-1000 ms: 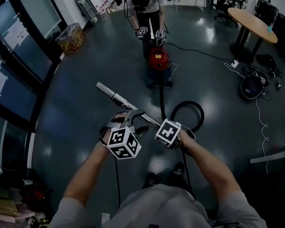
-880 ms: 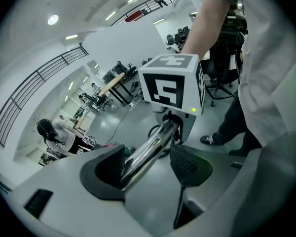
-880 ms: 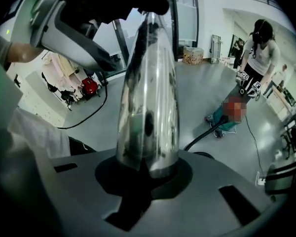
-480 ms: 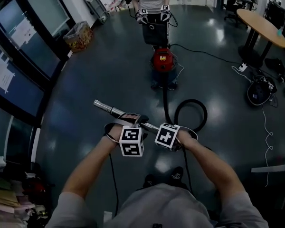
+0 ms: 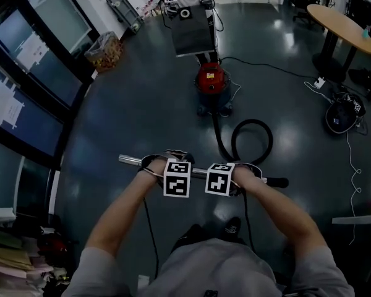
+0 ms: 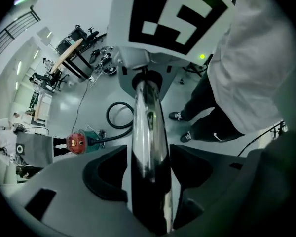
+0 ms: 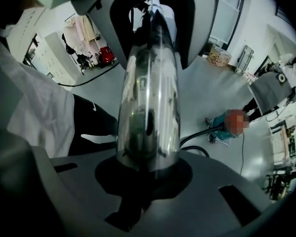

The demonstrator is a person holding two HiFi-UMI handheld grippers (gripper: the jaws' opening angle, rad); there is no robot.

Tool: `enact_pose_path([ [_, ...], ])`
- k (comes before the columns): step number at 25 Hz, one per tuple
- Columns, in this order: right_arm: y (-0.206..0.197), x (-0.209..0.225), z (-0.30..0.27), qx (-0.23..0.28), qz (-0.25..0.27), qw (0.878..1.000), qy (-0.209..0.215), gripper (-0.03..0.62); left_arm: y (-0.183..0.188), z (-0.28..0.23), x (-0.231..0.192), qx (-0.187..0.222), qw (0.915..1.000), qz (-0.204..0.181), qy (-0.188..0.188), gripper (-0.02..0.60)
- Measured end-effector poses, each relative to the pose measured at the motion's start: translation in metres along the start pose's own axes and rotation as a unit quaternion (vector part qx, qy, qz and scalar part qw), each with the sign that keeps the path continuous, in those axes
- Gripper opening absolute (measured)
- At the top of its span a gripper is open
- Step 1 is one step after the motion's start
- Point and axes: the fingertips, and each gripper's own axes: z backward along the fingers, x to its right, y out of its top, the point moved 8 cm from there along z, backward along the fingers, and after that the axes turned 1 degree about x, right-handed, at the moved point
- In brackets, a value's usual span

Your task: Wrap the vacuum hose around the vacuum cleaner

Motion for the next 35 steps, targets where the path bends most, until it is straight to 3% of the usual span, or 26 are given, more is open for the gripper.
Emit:
enact_pose_path([
  [3,-0.007,0.005,0.003,-0.002,0.001,1.000,-0.005,0.050,-0.002,-0.009,0.000,-0.002,0.9999,-0.008,-0.008,0.257],
  [7,-0.014,0.016,0.005,-0.018,0.015,1.000,-0.014,0.048,-0.003,-0.025,-0.008,0.011,0.9996,0.012,-0.021,0.129],
  [12,-0.023,0.028,-0.010,-0.055,0.015,0.998,0.004,0.046,-0.003,-0.052,-0.017,0.051,0.9971,0.031,-0.048,0.117],
  [18,-0.019,0.044,-0.025,-0.071,-0.006,0.997,0.014,0.048,-0.015,-0.070,-0.035,0.066,0.9971,0.005,-0.038,0.114],
  [22,-0.010,0.063,-0.025,-0.063,0.025,0.998,-0.005,0.053,-0.028,-0.072,-0.055,0.068,0.9972,-0.002,-0.030,0.114],
  [24,-0.007,0.071,-0.023,-0.053,0.037,0.998,-0.011,0.170,-0.034,-0.073,-0.063,0.065,0.9975,-0.009,-0.027,0.114],
  [27,0.003,0.084,-0.016,-0.037,0.036,0.999,-0.016,0.227,-0.047,-0.075,-0.070,0.061,0.9976,-0.009,-0.030,0.114],
  [30,0.012,0.099,-0.003,-0.027,0.041,0.998,-0.042,0.227,-0.060,-0.076,-0.082,0.071,0.9968,0.011,-0.035,0.114],
  [35,0.011,0.122,0.021,-0.014,0.045,0.991,-0.122,0.227,-0.072,-0.081,-0.104,0.088,0.9940,0.053,-0.038,0.115],
])
